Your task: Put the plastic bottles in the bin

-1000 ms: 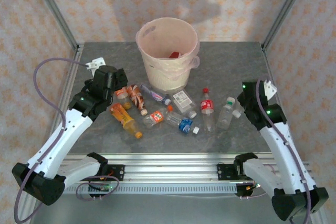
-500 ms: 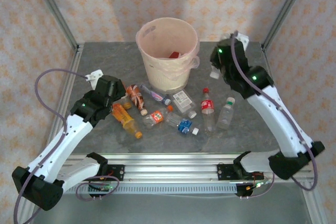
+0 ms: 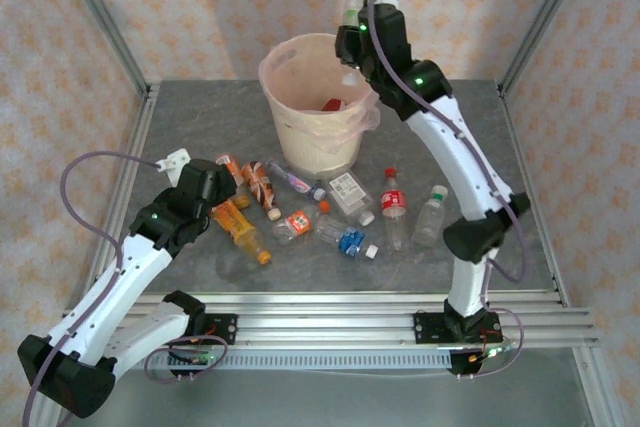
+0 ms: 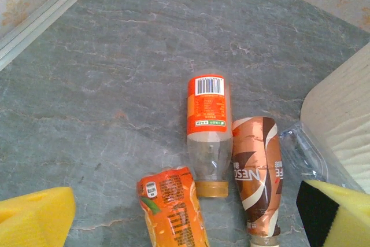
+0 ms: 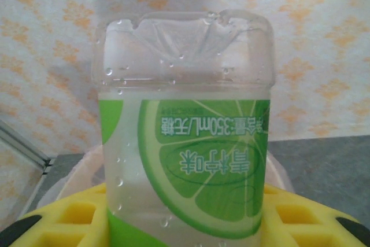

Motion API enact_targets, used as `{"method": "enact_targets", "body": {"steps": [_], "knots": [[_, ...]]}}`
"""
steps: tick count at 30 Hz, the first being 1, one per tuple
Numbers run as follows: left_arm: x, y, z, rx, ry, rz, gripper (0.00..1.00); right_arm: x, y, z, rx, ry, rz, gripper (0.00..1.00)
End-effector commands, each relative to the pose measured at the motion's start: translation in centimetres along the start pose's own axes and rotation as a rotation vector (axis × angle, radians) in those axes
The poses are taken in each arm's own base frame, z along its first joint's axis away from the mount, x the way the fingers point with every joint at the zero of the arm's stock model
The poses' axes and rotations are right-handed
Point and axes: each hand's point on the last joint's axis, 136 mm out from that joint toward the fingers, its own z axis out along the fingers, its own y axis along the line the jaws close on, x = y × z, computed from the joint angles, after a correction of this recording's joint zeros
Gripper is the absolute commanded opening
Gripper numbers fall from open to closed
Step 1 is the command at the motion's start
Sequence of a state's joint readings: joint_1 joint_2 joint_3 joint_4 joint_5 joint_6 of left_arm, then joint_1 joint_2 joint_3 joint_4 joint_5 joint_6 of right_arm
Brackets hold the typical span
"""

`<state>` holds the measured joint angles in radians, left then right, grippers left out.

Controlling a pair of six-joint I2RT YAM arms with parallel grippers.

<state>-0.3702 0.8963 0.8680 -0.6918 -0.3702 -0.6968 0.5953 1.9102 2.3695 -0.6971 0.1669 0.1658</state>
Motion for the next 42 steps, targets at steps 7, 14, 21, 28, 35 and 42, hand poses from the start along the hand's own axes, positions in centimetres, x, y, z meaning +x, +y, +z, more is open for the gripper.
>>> {"method": "enact_targets", "body": {"steps": [7,14,21,28,35,42], "knots": [[1.4,0.2,0.5,0.009,0.046,-0.039,1.0,4.7,3.7,5.9,-0.114,0.132,-0.094,0.34],[1.3,0.2,0.6,0.006,0.043,-0.037,1.0,8.7,4.1,8.5,-0.131,0.222,-0.127,0.34],[1.2,0.3,0.6,0.0,0.035,-0.03,1.0,12.3,3.8,10.2,-0.125,0.311,-0.16,0.37],[1.1,0.3,0.6,-0.007,0.039,-0.016,1.0,14.2,3.2,11.3,-0.101,0.351,-0.188,0.45],[1.3,0.4,0.8,-0.019,0.046,-0.01,1.0,15.0,2.7,12.0,-0.078,0.363,-0.2,0.64],[1.3,0.1,1.1,-0.023,0.049,-0.001,1.0,14.4,2.4,11.9,-0.068,0.349,-0.203,0.81]]}}
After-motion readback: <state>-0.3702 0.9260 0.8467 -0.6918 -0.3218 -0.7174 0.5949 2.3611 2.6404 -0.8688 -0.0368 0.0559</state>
